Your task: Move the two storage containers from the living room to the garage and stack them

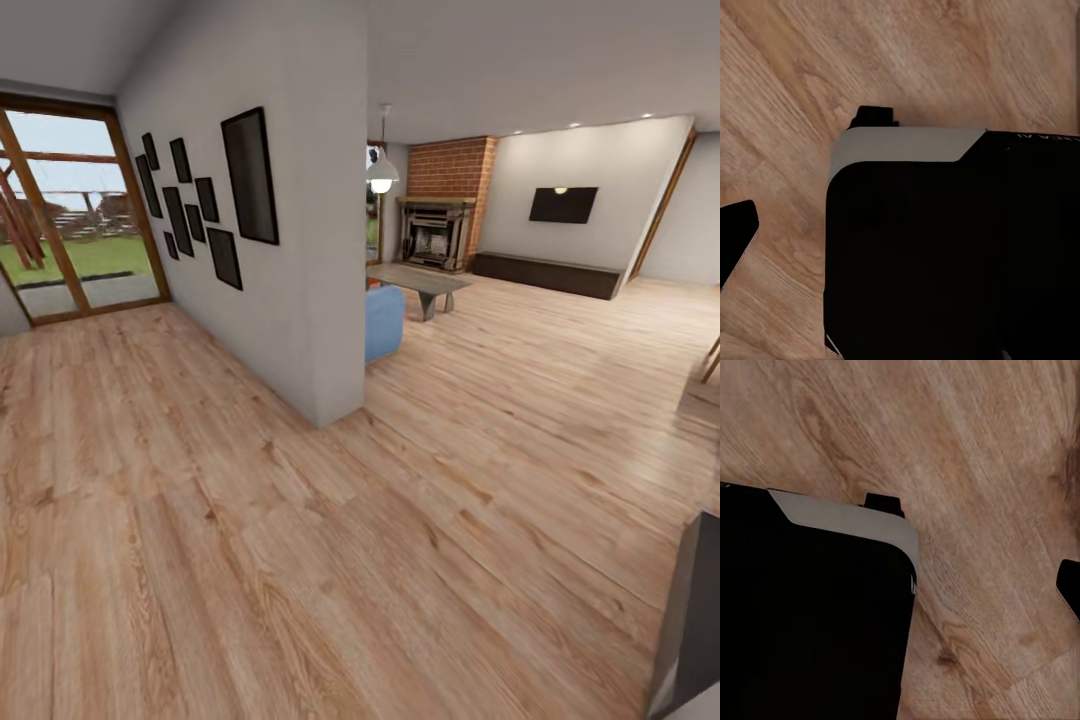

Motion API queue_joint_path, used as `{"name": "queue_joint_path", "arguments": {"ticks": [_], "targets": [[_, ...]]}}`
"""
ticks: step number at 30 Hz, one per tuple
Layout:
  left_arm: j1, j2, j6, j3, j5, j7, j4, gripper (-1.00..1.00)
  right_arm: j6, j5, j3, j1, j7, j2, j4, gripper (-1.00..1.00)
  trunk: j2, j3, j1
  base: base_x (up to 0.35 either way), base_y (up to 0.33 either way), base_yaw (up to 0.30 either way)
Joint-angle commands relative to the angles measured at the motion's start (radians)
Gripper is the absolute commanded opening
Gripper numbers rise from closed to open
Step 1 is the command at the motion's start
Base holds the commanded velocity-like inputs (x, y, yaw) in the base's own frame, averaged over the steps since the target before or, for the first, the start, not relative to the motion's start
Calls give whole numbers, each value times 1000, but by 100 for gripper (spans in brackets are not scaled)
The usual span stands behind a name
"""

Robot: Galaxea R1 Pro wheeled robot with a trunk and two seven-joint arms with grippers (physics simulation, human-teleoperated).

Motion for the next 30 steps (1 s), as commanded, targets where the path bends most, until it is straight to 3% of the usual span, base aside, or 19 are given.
{"name": "queue_joint_path", "arguments": {"ticks": [1, 7, 30], "targets": [[-1, 0, 3, 0, 7, 3, 0, 100, -4, -9, 8, -1, -2, 1, 2, 100, 0, -1, 1, 322, 0, 0], [-1, 0, 3, 0, 7, 3, 0, 100, -5, -13, 8, -1, -2, 1, 2, 100, 0, -1, 1, 322, 0, -105], [-1, -1, 2, 0, 7, 3, 0, 100, -5, -4, 8, -1, -1, 1, 2, 100, 0, -1, 1, 322, 0, -244]]}}
